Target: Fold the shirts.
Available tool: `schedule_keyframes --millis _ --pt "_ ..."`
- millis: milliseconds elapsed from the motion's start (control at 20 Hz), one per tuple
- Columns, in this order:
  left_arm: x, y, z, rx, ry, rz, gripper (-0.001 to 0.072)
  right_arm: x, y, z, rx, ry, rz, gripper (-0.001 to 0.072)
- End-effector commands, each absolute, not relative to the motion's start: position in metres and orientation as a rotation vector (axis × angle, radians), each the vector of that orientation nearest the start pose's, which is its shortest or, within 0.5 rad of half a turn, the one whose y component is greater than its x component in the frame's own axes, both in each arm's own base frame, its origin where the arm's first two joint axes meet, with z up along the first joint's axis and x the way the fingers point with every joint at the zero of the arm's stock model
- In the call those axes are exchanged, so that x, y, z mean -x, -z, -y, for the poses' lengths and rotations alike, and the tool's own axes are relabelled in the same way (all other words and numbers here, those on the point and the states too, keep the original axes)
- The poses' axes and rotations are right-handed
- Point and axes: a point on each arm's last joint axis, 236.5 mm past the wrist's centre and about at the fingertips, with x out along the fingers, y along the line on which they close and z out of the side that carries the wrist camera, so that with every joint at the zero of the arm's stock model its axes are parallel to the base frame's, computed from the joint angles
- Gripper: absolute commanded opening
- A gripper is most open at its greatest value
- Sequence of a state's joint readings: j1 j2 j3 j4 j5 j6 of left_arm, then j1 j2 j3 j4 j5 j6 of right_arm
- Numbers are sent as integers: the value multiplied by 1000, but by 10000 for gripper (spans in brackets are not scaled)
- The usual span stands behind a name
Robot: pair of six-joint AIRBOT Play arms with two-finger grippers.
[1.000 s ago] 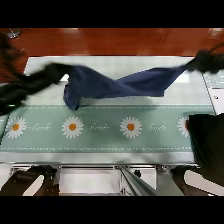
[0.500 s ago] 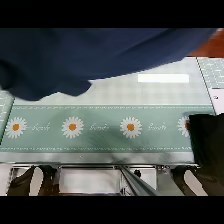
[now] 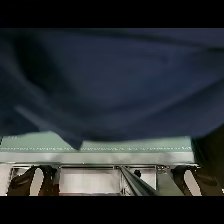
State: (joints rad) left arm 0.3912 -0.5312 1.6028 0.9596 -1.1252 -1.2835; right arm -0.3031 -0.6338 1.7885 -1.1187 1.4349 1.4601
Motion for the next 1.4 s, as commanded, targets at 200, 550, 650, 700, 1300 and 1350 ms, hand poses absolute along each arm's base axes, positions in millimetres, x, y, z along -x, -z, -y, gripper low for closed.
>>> schedule_keyframes --millis 200,550,650,700,1300,1350 --pt "-333 -248 35 209 229 -491 20 -291 -260 -55 -306 -319 -651 26" --pt "-458 -127 49 332 203 -640 20 -441 -97 -38 -447 -247 -844 26" --pt "-485 -108 48 387 167 -649 20 -486 -73 -42 -569 -252 -855 26" --pt "-495 -100 47 424 151 -661 21 -508 -66 -47 -660 -274 -857 26" --pt "-341 -6 -32 542 150 -1415 702 -401 -16 40 -708 -369 -1323 634" --pt "-316 6 -41 610 121 -1453 701 -384 -10 56 -708 -303 -1302 633"
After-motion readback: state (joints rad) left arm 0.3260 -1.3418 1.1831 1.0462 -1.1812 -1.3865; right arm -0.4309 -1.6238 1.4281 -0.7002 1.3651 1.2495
